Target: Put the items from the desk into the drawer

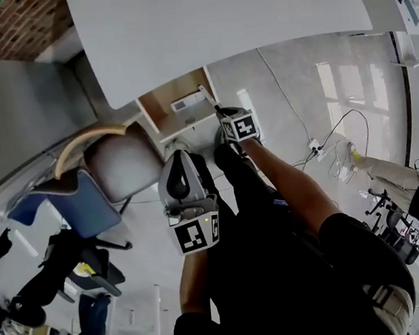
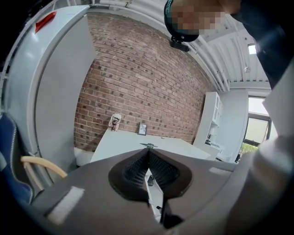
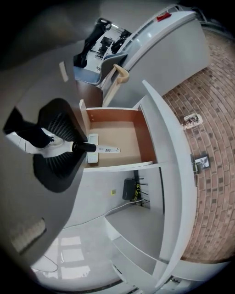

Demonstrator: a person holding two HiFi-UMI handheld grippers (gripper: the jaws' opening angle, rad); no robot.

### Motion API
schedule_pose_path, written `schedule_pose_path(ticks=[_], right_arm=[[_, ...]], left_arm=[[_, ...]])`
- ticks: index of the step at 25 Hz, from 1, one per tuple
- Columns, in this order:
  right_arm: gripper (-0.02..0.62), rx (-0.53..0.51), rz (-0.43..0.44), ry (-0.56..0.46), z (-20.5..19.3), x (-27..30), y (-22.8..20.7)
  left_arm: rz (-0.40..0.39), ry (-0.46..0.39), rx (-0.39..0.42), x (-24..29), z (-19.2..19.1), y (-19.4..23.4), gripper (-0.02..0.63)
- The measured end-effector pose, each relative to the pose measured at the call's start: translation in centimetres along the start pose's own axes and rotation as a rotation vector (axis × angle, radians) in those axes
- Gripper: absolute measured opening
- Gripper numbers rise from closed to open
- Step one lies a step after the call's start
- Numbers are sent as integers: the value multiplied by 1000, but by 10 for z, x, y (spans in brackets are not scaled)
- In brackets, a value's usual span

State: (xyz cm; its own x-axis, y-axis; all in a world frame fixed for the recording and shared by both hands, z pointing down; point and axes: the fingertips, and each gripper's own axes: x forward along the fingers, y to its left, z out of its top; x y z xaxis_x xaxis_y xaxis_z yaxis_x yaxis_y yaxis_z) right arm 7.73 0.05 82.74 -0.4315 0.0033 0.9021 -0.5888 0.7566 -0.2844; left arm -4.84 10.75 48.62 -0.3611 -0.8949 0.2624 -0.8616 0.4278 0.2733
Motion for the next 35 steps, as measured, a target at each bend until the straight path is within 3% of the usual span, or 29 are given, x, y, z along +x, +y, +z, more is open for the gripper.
schedule_pose_path(ticks=[11, 20, 35], right_arm=[[71, 99, -68, 122, -23, 56, -33], [72, 146, -106, 196, -23, 82, -47], [87, 153, -121, 210, -29, 93, -52]], left_arm=[[13, 46, -31, 12, -41, 17, 14], [26, 61, -13, 25, -45, 33, 14], [37, 71, -34, 24, -55, 45, 14]])
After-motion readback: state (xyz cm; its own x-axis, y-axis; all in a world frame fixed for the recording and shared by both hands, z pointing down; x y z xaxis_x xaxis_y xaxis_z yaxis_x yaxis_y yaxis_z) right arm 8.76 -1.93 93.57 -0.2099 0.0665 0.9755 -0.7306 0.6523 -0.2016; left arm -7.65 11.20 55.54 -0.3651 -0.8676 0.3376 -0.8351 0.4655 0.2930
